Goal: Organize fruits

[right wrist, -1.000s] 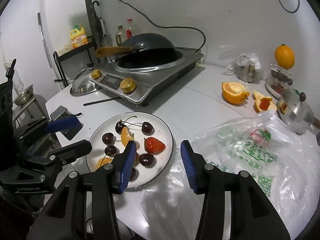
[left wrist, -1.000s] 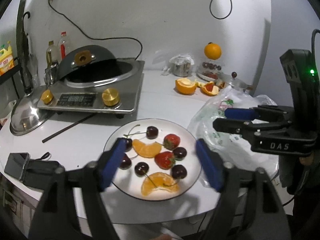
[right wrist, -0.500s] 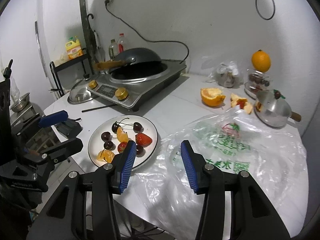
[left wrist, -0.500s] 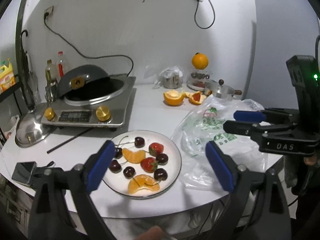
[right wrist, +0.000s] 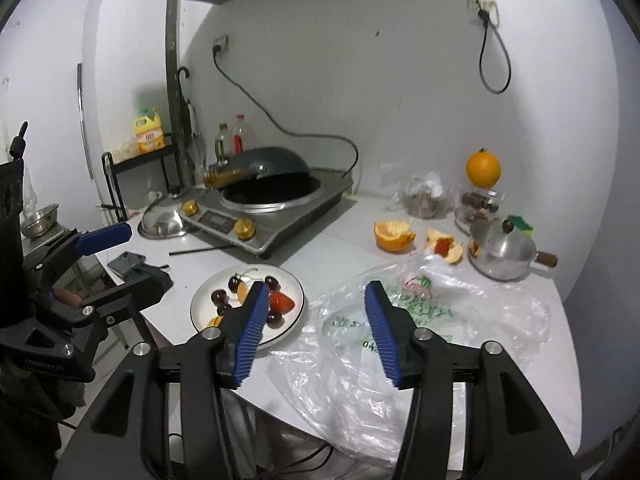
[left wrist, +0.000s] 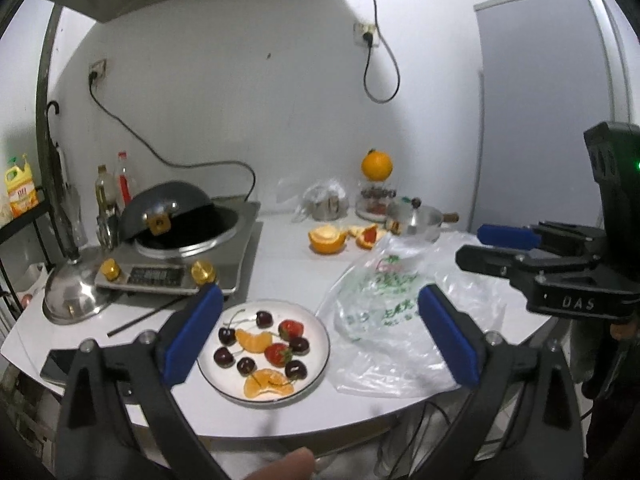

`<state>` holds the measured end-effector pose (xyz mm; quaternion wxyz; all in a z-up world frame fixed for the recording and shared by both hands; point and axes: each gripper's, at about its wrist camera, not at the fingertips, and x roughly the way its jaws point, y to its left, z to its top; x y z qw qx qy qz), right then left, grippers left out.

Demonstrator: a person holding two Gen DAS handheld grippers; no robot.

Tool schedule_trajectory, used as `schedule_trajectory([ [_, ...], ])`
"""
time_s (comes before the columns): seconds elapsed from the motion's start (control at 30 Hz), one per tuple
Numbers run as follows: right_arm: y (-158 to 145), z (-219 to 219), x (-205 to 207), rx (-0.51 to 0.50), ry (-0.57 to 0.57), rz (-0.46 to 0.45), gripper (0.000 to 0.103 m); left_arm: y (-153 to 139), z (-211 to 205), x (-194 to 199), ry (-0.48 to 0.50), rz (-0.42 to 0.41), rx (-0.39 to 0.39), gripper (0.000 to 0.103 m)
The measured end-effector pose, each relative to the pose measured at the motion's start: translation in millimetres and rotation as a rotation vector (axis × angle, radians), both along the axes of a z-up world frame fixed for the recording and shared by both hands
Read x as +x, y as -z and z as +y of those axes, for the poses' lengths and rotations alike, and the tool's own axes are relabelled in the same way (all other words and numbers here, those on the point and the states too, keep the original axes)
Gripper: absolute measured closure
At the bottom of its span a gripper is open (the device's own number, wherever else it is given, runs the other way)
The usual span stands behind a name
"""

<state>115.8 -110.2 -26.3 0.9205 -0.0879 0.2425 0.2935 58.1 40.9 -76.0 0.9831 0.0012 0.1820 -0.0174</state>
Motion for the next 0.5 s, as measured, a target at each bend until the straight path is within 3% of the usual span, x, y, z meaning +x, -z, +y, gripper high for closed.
schedule_trajectory([
  [0.23,-22.4,-12.5,-21.1,0.007,0.010,-0.059,0.043,-30.2,-9.8,-21.1,-0.001,-0.055,-0.003,0.003],
  [0.5,-60.7,-20.5,-47.0,0.007,0.024,-0.166,0.032,-64.2,-17.6,-41.8,-0.036,-0.144,0.035,0.003],
])
